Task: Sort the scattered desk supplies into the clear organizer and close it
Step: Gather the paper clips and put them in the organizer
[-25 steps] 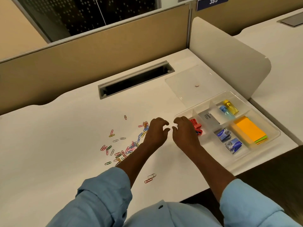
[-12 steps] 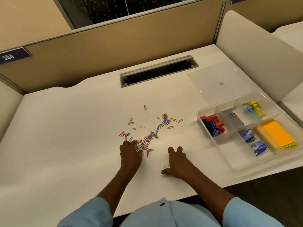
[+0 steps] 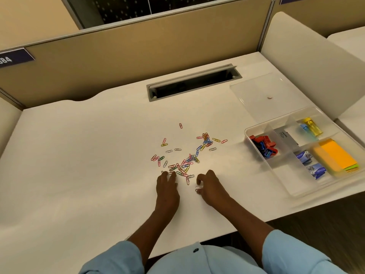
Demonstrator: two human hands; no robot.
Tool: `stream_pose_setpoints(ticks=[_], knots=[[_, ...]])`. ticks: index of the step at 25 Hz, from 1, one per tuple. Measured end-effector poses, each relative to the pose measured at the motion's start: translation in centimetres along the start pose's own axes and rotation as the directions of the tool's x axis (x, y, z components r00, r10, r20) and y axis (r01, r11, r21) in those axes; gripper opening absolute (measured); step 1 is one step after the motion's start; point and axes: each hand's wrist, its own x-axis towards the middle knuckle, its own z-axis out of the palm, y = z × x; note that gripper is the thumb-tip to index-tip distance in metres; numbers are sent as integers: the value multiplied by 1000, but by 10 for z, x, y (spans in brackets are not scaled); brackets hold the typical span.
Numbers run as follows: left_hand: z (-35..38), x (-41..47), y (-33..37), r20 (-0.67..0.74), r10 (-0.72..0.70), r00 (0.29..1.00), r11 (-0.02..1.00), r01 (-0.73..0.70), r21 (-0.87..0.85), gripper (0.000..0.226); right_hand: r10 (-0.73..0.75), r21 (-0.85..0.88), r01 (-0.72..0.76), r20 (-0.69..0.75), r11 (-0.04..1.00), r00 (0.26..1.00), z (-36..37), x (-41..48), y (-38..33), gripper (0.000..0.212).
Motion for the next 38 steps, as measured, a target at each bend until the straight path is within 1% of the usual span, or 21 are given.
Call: stream_pose_setpoints(ticks=[2,4,7,8,10,12,13,14,16,18,20,21,23,24,27,28,30,32,34,36,38], knots=[[-2,2,-11,31,63,998,997,-64,35,54,8,-23,-10,-77,1000,997,6,9,-5,14],[-3,5,-22,59,168,984,981,-173,92,61,-23,-67,15,-124,998,992,14,16,-10,19],[-5,8,-31,95,272,958,951,-283,125,59,-65,-182,40,-132,983,989,24,23,-19,48],[-5,10,-33,104,295,950,945,-306,116,57,-86,-234,55,-124,971,989,28,23,-22,54],[-6,14,-37,141,314,939,948,-319,17,52,-158,-334,122,-81,935,984,36,19,-26,55],[-9,16,-41,192,273,942,958,-250,-137,45,-223,-389,187,-48,902,974,46,9,-24,60],[-8,15,-46,190,308,932,948,-285,-139,42,-247,-407,206,-51,890,968,50,3,-22,62],[-8,14,-49,170,329,929,942,-311,-125,41,-269,-418,219,-63,881,961,54,-2,-21,63],[-8,14,-51,79,338,938,938,-329,-107,36,-292,-424,227,-94,876,952,57,-9,-22,59],[-13,17,-48,-2,345,938,932,-343,-112,20,-301,-415,213,-159,885,940,53,-9,-25,53],[-20,22,-45,-3,343,939,935,-342,-95,16,-317,-432,209,-194,877,928,45,-5,-26,45],[-21,25,-46,-7,382,924,924,-382,-28,18,-333,-454,221,-185,863,924,41,-2,-27,42],[-20,33,-45,13,456,890,886,-455,84,20,-342,-476,232,-156,848,927,35,3,-30,38],[-23,36,-41,44,434,900,896,-436,89,19,-339,-486,231,-147,843,929,33,6,-32,35],[-33,50,-23,123,289,949,957,-286,-42,15,-313,-512,206,-132,834,940,30,10,-38,34],[-36,54,-19,151,271,951,963,-265,-58,13,-308,-519,205,-119,830,944,30,11,-39,34],[-40,57,-14,206,278,938,960,-276,-38,13,-311,-526,217,-95,822,946,28,13,-41,34],[-39,57,-11,230,288,930,955,-297,6,16,-318,-507,228,-97,831,943,24,16,-37,34],[-37,56,-13,214,284,935,955,-296,27,17,-307,-437,224,-129,871,943,17,19,-34,31],[-35,55,-9,169,250,953,966,-257,21,16,-224,-244,172,-205,954,953,7,25,-27,30],[-34,55,-4,129,193,973,981,-195,9,14,-111,-44,103,-275,994,955,-4,30,-23,23]])
